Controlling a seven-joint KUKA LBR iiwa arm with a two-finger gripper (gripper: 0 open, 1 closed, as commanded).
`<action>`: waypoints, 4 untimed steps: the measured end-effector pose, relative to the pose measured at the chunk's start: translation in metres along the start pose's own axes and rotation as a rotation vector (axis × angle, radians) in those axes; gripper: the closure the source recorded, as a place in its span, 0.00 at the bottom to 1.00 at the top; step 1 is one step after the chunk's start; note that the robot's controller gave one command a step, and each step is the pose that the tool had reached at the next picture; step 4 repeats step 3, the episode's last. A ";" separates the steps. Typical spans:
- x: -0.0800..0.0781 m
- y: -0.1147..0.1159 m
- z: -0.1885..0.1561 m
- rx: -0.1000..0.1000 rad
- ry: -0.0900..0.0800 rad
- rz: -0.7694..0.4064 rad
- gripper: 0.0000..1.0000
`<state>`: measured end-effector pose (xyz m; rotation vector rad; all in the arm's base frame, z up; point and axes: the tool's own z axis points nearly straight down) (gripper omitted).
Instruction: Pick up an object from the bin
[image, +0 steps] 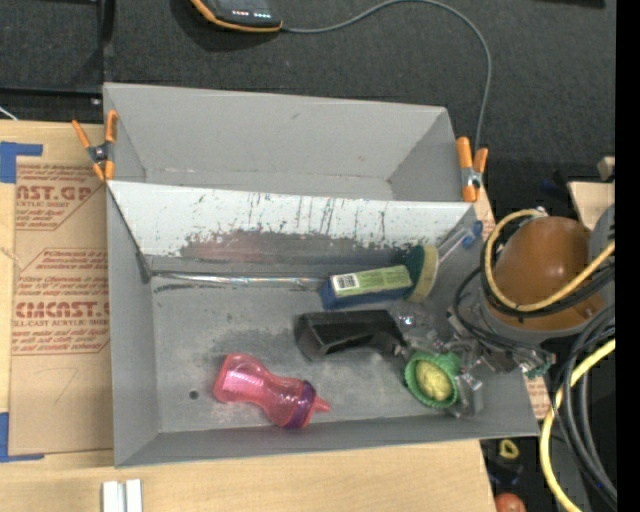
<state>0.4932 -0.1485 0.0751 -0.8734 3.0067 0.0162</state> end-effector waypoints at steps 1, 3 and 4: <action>0.001 0.002 -0.014 -0.005 0.005 -0.002 1.00; 0.001 0.000 -0.071 0.001 0.002 -0.001 1.00; 0.001 0.000 -0.071 0.001 0.002 -0.001 1.00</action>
Offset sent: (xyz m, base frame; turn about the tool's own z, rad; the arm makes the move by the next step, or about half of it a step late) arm -0.0012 0.0008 0.0110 -0.0003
